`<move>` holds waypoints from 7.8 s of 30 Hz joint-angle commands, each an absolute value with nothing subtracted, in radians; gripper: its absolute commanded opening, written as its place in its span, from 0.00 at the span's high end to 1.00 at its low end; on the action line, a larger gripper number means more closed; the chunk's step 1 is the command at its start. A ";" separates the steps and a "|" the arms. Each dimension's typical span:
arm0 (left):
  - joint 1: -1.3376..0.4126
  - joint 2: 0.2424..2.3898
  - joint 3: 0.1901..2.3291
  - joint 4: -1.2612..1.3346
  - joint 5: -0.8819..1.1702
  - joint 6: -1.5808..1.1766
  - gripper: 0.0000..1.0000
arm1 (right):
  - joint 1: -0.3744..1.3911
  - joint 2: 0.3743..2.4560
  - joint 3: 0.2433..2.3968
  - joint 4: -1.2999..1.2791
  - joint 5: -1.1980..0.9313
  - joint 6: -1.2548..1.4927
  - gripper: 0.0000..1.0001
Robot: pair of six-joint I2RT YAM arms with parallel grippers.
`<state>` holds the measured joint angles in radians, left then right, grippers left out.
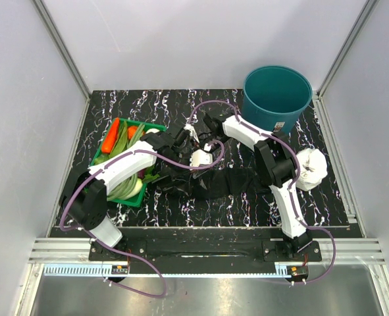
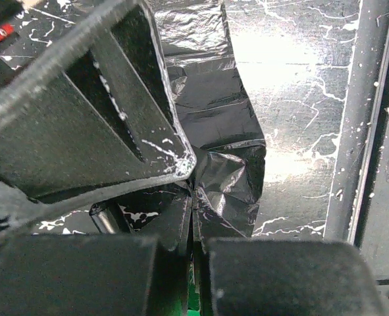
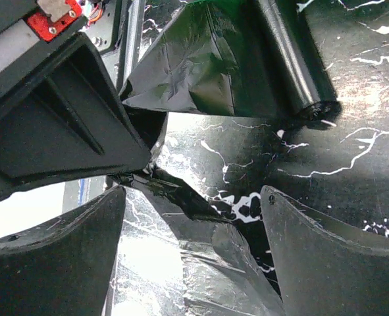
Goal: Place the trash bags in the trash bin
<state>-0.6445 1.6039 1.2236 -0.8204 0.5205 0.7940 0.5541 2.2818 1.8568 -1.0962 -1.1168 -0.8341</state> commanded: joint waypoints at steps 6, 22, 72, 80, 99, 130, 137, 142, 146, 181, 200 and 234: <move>-0.649 1.577 1.261 -0.798 0.569 0.801 1.00 | 0.578 2.290 1.865 -1.088 -1.151 -0.870 0.24; -0.646 1.577 1.252 -0.775 0.561 0.782 1.00 | 0.581 2.261 1.815 -1.074 -1.154 -0.785 0.91; -0.729 1.614 1.338 -0.679 0.312 0.646 1.00 | 0.465 2.246 1.582 -0.618 -0.487 0.037 1.00; -0.700 1.609 1.223 -0.703 0.161 0.738 1.00 | 0.454 2.151 1.517 -0.634 -0.189 -0.118 1.00; -0.601 1.612 1.204 -0.827 0.205 0.810 0.93 | 0.443 1.942 1.367 -0.696 -0.577 -0.316 0.42; -0.538 1.655 1.284 -0.735 0.334 0.712 0.90 | 0.468 1.985 1.256 -0.565 0.304 -0.434 0.72; -0.529 1.695 1.310 -0.693 0.336 0.689 0.71 | 0.453 1.875 1.244 -0.584 0.152 -0.437 0.59; -0.488 1.671 1.278 -0.624 0.351 0.646 0.17 | 0.416 1.799 1.318 -0.689 -0.220 -0.419 0.31; -0.453 1.622 1.266 -0.617 0.420 0.621 0.01 | 0.417 1.809 1.362 -0.735 -0.379 -0.420 0.27; -0.612 1.223 1.152 -0.959 0.347 0.661 0.01 | 0.755 1.924 1.310 -0.568 -0.290 -0.446 0.20; -0.614 1.172 1.049 -0.914 0.319 0.680 0.01 | 0.848 2.031 1.339 -0.506 -0.169 -0.505 0.31; -0.871 1.505 1.036 -0.448 0.178 0.695 0.01 | 0.539 2.126 1.649 -1.057 -0.612 -0.354 1.00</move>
<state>-0.8654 1.4723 1.0531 -0.6559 0.2379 0.6880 0.5720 2.1059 1.5787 -0.9524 -0.4690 -0.3607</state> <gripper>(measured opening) 0.988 0.009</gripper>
